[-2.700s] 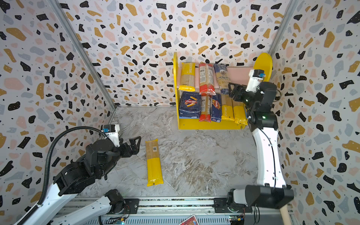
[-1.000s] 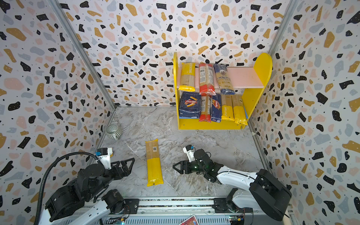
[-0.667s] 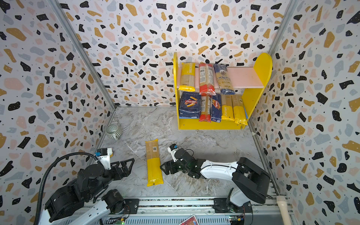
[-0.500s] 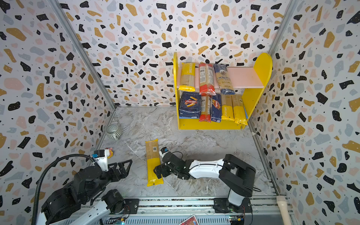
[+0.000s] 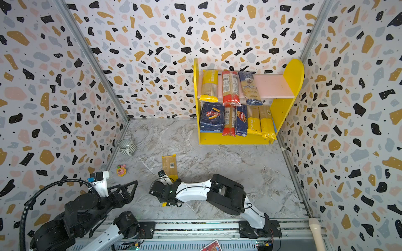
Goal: Place and organize the pasta boxes and bags onto the shelf
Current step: 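Lower the right gripper onto the yellow-banded spaghetti bag and close it, then lift the yellow-banded bag upright with the right gripper toward the shelf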
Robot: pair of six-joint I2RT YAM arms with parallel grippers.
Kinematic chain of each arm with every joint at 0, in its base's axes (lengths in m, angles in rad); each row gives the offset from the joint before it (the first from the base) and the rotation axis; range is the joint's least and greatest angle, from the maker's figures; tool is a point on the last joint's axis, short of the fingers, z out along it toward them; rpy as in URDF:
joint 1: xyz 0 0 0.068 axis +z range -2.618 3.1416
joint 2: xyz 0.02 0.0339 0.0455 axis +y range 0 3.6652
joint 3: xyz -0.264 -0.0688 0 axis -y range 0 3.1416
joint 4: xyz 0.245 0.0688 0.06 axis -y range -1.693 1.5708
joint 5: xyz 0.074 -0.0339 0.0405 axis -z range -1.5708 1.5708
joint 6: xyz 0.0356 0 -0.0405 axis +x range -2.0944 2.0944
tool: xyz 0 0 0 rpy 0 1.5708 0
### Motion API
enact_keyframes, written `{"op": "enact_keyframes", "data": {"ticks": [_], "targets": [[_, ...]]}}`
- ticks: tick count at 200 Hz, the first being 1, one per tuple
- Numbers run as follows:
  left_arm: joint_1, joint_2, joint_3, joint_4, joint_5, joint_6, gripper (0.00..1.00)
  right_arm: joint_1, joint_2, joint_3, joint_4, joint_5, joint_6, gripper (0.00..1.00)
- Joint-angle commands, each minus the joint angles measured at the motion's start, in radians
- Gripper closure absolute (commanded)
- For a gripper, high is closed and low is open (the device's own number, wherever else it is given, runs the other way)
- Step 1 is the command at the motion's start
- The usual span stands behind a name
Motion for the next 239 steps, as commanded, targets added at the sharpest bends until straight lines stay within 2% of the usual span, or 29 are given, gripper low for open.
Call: {"op": "enact_keyframes", "data": {"ticks": [1, 23, 50, 68, 77, 100, 112, 156, 198, 239], "targets": [[-0.002, -0.013, 0.034, -0.012, -0.017, -0.001, 0.00, 0.012, 0.031, 0.011, -0.229, 0.131, 0.047, 0.01], [-0.003, -0.020, 0.036, -0.013, -0.015, 0.004, 0.00, 0.009, 0.030, 0.009, -0.240, 0.122, 0.035, 0.01], [-0.003, -0.021, 0.030, -0.007, -0.007, 0.005, 0.00, -0.059, 0.037, -0.042, -0.155, -0.041, 0.012, 0.03], [-0.003, -0.024, 0.037, -0.014, -0.008, 0.005, 0.01, -0.084, 0.012, -0.108, -0.093, -0.117, 0.007, 0.11], [-0.003, -0.027, 0.047, -0.024, -0.014, 0.005, 0.01, -0.093, 0.001, -0.134, -0.087, -0.138, 0.019, 0.19], [-0.003, -0.026, 0.060, -0.037, -0.030, 0.005, 0.01, -0.116, -0.032, -0.221, -0.048, -0.217, 0.018, 0.57], [-0.003, -0.025, 0.058, -0.035, -0.030, 0.004, 0.01, -0.119, -0.056, -0.262, -0.033, -0.232, 0.018, 0.67], [-0.003, -0.004, 0.050, -0.011, -0.022, 0.006, 0.01, -0.116, -0.227, -0.353, -0.069, -0.197, 0.013, 0.91], [-0.002, 0.034, 0.075, 0.010, -0.033, 0.017, 0.01, -0.115, -0.485, -0.451, -0.188, -0.045, 0.043, 0.95], [-0.003, 0.076, 0.063, 0.053, -0.025, 0.025, 0.01, -0.111, -0.789, -0.517, -0.333, 0.039, 0.082, 0.98]]}}
